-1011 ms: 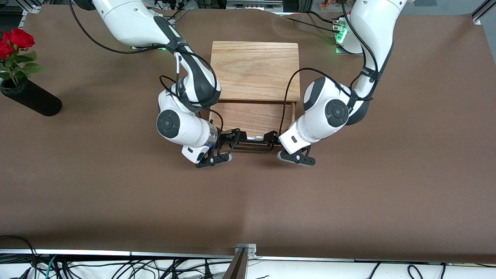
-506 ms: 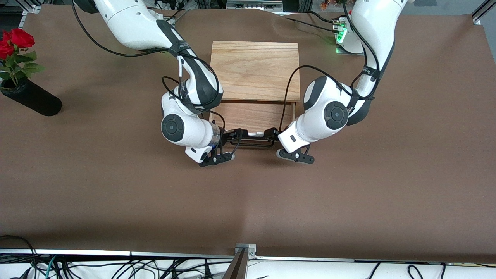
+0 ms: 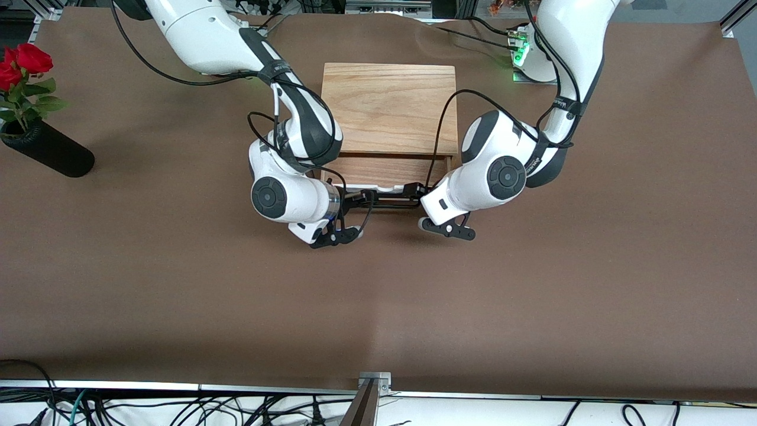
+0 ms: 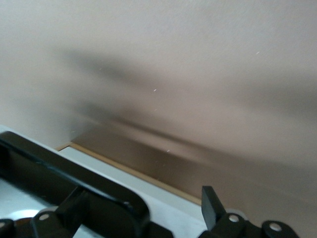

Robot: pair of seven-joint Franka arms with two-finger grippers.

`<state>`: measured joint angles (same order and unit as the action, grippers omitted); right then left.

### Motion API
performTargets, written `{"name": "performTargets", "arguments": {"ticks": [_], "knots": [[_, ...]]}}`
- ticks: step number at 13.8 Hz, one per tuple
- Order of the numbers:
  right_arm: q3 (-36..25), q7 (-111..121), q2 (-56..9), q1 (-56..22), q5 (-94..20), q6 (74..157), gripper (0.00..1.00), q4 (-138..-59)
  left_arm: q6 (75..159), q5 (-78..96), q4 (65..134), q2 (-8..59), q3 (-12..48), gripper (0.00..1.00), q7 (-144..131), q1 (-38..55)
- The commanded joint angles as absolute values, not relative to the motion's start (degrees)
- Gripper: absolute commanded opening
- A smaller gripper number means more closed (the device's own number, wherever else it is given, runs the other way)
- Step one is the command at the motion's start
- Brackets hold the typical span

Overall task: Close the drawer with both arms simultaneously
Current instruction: 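Position both grippers against the white drawer front beside the black handle, then push the drawer into the box with both grippers together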

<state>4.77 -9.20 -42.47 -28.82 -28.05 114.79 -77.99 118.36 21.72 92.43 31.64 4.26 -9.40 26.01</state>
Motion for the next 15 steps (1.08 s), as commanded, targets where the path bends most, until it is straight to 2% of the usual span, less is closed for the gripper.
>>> {"name": "performTargets", "arguments": {"ticks": [1, 15], "knots": [[4.6, -9.5, -42.1, -28.8, -31.0, 111.1, 1.00, -76.8, 116.3, 23.4, 93.8, 30.0, 4.2, 1.00, -10.7, 26.8], [4.6, -10.2, -42.1, -29.0, -31.0, 102.4, 1.00, -77.4, 111.8, 23.4, 94.6, 29.1, 7.2, 1.00, -20.6, 26.9]]}}
